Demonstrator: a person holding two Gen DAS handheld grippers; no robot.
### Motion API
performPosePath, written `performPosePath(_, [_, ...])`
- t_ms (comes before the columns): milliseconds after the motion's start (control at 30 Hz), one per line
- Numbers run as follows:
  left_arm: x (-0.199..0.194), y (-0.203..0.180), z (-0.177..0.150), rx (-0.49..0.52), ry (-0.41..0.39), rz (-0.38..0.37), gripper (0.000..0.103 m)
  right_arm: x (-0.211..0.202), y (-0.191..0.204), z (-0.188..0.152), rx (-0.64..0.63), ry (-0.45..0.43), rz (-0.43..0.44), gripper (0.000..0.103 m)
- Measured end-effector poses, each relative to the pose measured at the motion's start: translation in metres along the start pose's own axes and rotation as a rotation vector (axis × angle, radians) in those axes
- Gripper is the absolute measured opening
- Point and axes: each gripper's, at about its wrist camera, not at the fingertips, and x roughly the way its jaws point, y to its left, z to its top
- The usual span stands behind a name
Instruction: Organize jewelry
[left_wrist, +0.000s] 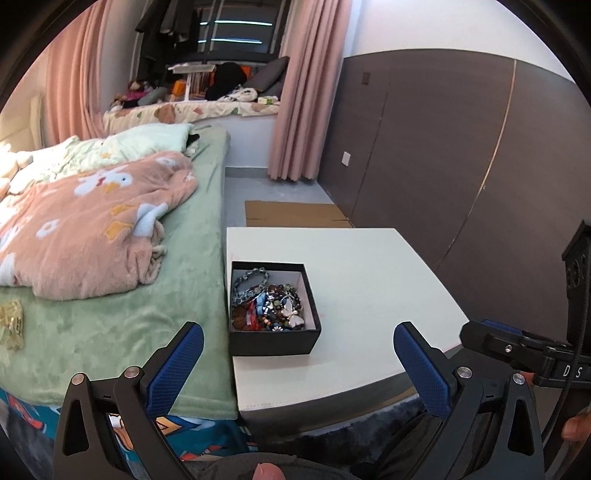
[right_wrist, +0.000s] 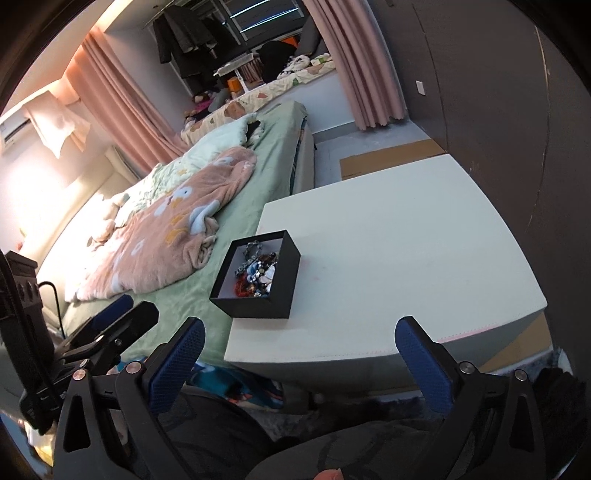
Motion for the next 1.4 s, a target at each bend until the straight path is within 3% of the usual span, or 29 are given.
performPosePath(300, [-0.008,0.007,-0.002,-0.039,-0.042,-0.02,0.103,-0.004,0.005,-0.001,-0.028,-0.021,-0.038,0.103])
performPosePath(733, [-0.005,0.004,-0.001,-0.028,-0.027,0.008,0.103,-0.009,-0.007,-0.003,0.026,-0.016,-0.024,0.103])
performPosePath(1400, [-0.008,0.009,-0.003,-0.041,-0.037,0.019,0.103,-0.015,-0.015,-0.008,0.054,-0.038,-0.07,0.103])
